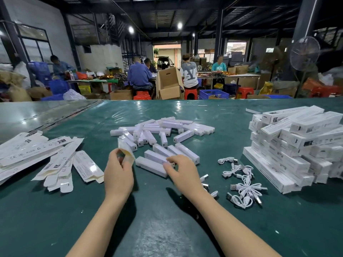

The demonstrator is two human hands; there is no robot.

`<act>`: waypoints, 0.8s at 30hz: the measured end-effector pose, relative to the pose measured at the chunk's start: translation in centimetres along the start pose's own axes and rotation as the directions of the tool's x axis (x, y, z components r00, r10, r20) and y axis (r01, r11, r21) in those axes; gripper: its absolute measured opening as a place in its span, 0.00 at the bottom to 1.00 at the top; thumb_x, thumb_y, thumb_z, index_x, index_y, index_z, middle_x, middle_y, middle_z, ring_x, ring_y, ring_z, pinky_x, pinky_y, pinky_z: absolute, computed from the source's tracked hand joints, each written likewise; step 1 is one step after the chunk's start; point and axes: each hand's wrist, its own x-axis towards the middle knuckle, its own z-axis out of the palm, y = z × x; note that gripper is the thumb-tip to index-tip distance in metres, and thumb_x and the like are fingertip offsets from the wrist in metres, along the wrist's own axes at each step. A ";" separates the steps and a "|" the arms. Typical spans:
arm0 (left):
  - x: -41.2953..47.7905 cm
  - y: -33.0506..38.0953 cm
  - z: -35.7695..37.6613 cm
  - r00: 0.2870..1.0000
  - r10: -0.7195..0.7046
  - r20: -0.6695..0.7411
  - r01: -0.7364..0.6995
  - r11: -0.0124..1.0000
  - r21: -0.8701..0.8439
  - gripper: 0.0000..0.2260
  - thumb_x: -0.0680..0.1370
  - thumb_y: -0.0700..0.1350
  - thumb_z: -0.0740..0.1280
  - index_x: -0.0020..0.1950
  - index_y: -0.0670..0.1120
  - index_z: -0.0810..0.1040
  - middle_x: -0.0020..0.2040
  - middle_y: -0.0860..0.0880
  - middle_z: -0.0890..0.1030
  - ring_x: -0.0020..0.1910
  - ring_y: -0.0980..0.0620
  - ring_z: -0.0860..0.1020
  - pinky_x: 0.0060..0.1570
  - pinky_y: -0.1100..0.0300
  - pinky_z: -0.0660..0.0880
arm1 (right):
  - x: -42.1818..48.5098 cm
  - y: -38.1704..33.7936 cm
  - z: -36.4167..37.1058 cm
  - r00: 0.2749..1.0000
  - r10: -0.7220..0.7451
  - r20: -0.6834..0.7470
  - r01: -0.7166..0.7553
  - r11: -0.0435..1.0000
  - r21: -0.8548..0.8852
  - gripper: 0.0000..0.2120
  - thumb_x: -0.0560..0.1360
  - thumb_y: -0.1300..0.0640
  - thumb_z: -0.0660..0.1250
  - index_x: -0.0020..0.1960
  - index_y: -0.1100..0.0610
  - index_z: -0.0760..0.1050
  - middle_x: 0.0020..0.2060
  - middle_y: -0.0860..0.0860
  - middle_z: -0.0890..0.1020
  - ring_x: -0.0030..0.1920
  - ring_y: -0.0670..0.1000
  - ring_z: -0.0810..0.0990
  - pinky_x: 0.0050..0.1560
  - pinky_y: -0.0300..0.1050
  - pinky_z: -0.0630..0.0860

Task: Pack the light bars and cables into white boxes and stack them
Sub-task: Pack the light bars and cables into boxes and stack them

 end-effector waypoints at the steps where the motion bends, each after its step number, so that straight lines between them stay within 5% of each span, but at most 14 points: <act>1: -0.5 0.5 0.2 0.995 0.096 -0.011 -0.096 0.995 -0.009 0.13 0.79 0.38 0.57 0.62 0.41 0.71 0.55 0.45 0.76 0.52 0.43 0.74 0.49 0.54 0.68 | 0.1 -0.1 -0.1 0.998 0.051 -0.029 -0.047 0.992 0.119 0.11 0.76 0.55 0.63 0.44 0.63 0.78 0.38 0.52 0.79 0.41 0.50 0.73 0.43 0.43 0.67; 4: -2.4 1.5 0.7 0.897 0.417 0.146 -0.422 0.907 0.005 0.20 0.74 0.39 0.54 0.65 0.42 0.73 0.48 0.49 0.74 0.46 0.48 0.73 0.45 0.56 0.68 | 0.8 -0.2 -1.0 0.972 0.234 0.008 -0.208 0.847 0.489 0.09 0.77 0.52 0.62 0.42 0.56 0.74 0.36 0.48 0.76 0.35 0.45 0.71 0.35 0.38 0.67; 8: -3.4 1.6 1.7 0.714 0.572 0.405 -0.625 0.780 0.000 0.25 0.70 0.35 0.55 0.62 0.51 0.78 0.40 0.49 0.71 0.41 0.54 0.68 0.39 0.53 0.72 | 1.2 0.8 -2.8 0.924 0.323 0.204 -0.327 0.392 0.860 0.19 0.66 0.44 0.64 0.48 0.57 0.71 0.40 0.57 0.81 0.38 0.53 0.76 0.35 0.41 0.67; 11: -3.2 0.6 2.0 0.752 0.547 0.368 -0.597 0.801 0.028 0.23 0.72 0.33 0.58 0.59 0.51 0.81 0.40 0.50 0.72 0.42 0.52 0.70 0.40 0.53 0.72 | 1.2 1.1 -3.1 0.927 0.266 0.264 -0.350 0.364 0.863 0.19 0.66 0.47 0.66 0.49 0.60 0.71 0.34 0.56 0.82 0.33 0.52 0.81 0.34 0.42 0.76; 14: -2.7 -0.3 2.1 0.876 0.397 0.274 -0.425 0.904 0.051 0.18 0.74 0.30 0.62 0.58 0.46 0.80 0.44 0.51 0.72 0.46 0.49 0.73 0.47 0.56 0.71 | 1.3 1.0 -2.9 0.911 0.284 0.299 -0.389 0.351 0.852 0.10 0.74 0.55 0.65 0.50 0.60 0.71 0.39 0.58 0.81 0.36 0.52 0.83 0.37 0.43 0.81; 17: -2.1 -0.8 2.3 0.962 0.202 0.185 -0.204 0.979 -0.006 0.16 0.73 0.32 0.63 0.54 0.50 0.75 0.47 0.51 0.71 0.46 0.51 0.73 0.41 0.68 0.67 | 1.5 1.5 -3.1 0.907 0.315 0.280 -0.347 0.182 0.920 0.04 0.76 0.60 0.64 0.48 0.61 0.71 0.41 0.59 0.82 0.39 0.54 0.84 0.44 0.48 0.82; 20: -1.7 -0.9 2.4 0.986 0.075 0.147 -0.069 0.997 -0.046 0.14 0.72 0.32 0.64 0.42 0.52 0.70 0.45 0.52 0.72 0.43 0.52 0.73 0.36 0.73 0.66 | 1.6 1.9 -3.5 0.910 0.341 0.236 -0.268 0.052 0.962 0.01 0.76 0.65 0.63 0.47 0.62 0.72 0.38 0.58 0.84 0.40 0.55 0.84 0.44 0.50 0.82; 24: -2.4 -0.4 2.1 0.969 0.158 0.192 -0.154 0.987 -0.033 0.15 0.71 0.34 0.68 0.39 0.54 0.70 0.45 0.56 0.72 0.43 0.58 0.74 0.37 0.74 0.67 | 1.4 1.8 -3.4 0.913 0.315 0.259 -0.291 0.059 0.955 0.02 0.75 0.65 0.62 0.47 0.63 0.73 0.38 0.57 0.85 0.39 0.54 0.85 0.40 0.48 0.82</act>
